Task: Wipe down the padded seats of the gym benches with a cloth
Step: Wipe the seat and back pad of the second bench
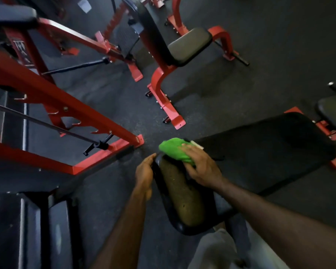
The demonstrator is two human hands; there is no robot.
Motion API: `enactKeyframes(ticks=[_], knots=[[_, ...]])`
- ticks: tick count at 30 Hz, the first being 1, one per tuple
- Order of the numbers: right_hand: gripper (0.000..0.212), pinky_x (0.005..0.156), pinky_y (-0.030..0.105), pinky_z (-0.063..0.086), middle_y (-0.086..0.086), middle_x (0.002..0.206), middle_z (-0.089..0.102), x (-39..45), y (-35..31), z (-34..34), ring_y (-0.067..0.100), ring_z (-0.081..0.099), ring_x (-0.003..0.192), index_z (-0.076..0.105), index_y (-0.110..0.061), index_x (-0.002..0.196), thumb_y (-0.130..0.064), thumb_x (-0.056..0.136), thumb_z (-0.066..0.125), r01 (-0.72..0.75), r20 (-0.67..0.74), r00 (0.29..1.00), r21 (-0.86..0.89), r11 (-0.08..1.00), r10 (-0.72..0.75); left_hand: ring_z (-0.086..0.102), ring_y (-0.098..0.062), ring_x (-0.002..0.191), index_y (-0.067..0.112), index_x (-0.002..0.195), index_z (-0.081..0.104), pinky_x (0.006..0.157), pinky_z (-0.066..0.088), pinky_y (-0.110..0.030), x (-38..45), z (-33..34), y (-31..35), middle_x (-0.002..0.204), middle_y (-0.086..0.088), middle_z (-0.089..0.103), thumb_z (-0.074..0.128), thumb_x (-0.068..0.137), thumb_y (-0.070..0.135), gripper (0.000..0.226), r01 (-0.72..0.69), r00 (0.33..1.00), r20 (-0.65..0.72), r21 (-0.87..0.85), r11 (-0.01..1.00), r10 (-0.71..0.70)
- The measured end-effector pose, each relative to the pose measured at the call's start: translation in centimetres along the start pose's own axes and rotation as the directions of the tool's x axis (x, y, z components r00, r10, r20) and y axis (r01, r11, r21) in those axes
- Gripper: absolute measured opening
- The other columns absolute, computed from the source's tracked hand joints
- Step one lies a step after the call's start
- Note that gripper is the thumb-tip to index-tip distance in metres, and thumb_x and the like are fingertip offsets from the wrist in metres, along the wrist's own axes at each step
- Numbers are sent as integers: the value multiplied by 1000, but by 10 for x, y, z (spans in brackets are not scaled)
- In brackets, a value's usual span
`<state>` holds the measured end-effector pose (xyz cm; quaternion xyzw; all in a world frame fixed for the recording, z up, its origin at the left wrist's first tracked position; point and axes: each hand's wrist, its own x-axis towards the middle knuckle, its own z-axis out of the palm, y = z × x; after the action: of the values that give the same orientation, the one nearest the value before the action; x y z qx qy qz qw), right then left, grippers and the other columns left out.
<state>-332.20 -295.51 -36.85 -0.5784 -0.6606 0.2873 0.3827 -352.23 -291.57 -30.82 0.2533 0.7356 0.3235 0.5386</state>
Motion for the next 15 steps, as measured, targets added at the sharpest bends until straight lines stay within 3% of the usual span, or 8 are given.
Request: enactKeyframes(ticks=[2, 3, 6, 8, 11, 12, 13, 15], knots=[[51, 121, 46, 35, 10, 145, 59, 5, -21, 16, 28, 53, 139, 61, -9, 140, -20, 90, 60, -211, -108, 971, 32, 977, 214, 72, -19, 108, 19, 114, 77, 101, 55, -37, 3, -2, -3, 111, -2, 78, 61, 97, 20, 24, 8, 1000, -3, -22, 1000, -8], [51, 121, 49, 35, 10, 145, 59, 3, -36, 27, 29, 53, 139, 61, -9, 141, -20, 91, 58, -202, -122, 972, 20, 979, 203, 72, -20, 107, 18, 112, 78, 102, 55, -39, 4, -3, -6, 111, -3, 78, 62, 96, 21, 23, 1, 1000, -16, -31, 1000, -1], [53, 124, 42, 30, 10, 150, 55, -18, -54, 37, 25, 48, 143, 58, -12, 144, -15, 91, 60, 151, 33, 988, 17, 988, -151, 70, -22, 106, 13, 107, 78, 104, 53, -44, 6, -6, -13, 110, -7, 77, 63, 97, 25, 22, -2, 997, -80, -77, 997, -4], [55, 124, 37, 30, 7, 152, 53, -7, -38, 21, 19, 46, 145, 59, -14, 145, -18, 89, 61, 212, 57, 976, -13, 977, -210, 69, -25, 110, 12, 109, 77, 107, 51, -45, 5, -7, -20, 113, -9, 76, 61, 98, 21, 21, -8, 998, -63, -136, 991, -1], [51, 121, 40, 36, 7, 146, 60, 11, -34, 24, 24, 53, 139, 64, -10, 139, -22, 89, 60, -163, -88, 982, 46, 986, 166, 66, -27, 121, 12, 122, 73, 111, 48, -45, -3, -7, -30, 123, -8, 74, 55, 101, 14, 28, -67, 997, 14, -156, 986, 70], [50, 121, 43, 36, 9, 144, 60, 9, -45, 35, 27, 54, 138, 64, -9, 138, -22, 90, 58, -207, -110, 972, 22, 978, 208, 65, -27, 123, 13, 125, 71, 111, 47, -44, -5, -7, -35, 126, -8, 72, 52, 102, 13, 30, -77, 997, 14, -167, 983, 81], [49, 121, 45, 35, 11, 145, 60, 2, -55, 43, 29, 53, 138, 63, -9, 138, -19, 91, 57, -146, -107, 984, 5, 989, 145, 63, -28, 125, 12, 125, 70, 112, 46, -44, -6, -6, -39, 127, -8, 71, 50, 103, 12, 30, -81, 997, -3, -190, 978, 82], [51, 123, 43, 31, 10, 149, 56, -22, -62, 45, 27, 49, 142, 61, -11, 142, -16, 91, 56, 120, 16, 993, -2, 993, -120, 63, -33, 124, 10, 124, 71, 111, 47, -47, -8, -5, -46, 124, -12, 72, 54, 102, 17, 28, -44, 999, -34, -267, 963, 37]])
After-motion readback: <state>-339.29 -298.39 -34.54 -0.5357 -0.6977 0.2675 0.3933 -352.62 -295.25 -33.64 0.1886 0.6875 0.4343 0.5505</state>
